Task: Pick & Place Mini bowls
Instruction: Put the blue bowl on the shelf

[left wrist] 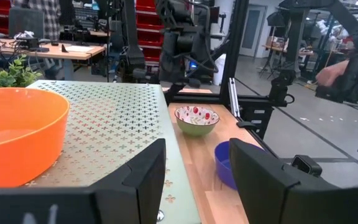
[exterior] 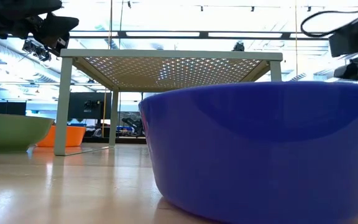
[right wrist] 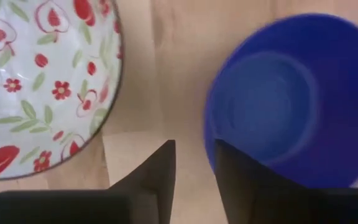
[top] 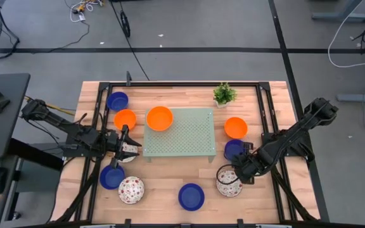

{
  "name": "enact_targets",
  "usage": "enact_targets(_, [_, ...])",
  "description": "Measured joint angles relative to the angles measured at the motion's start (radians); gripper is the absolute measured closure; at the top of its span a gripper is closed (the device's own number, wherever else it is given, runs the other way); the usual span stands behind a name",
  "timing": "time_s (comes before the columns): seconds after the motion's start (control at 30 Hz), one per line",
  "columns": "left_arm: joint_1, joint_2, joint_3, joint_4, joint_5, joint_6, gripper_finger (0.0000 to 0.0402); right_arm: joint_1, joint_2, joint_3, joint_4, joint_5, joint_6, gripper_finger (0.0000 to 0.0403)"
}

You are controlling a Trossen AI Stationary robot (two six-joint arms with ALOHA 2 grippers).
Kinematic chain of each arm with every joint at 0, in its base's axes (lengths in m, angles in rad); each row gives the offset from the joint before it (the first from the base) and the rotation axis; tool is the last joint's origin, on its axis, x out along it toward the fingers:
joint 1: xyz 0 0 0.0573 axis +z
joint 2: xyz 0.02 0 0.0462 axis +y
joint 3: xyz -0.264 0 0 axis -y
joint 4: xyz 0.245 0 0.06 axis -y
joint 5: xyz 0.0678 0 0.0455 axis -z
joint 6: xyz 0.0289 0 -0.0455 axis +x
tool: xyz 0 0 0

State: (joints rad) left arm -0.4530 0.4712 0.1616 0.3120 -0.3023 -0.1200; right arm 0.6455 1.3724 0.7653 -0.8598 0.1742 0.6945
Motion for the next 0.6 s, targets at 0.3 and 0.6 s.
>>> enact_targets(0.3, [0.000,0.000,0.000,0.000,-0.012,0.000,0.0220,-0.005,0.000,-0.047,0.048,-0.009,-0.004,0.0333])
enact_targets(0.6, [0.000,0.000,0.000,-0.003,-0.012,0.000,0.0220,-0.005,-0.002,-0.048,0.049,-0.004,-0.023,0.0395])
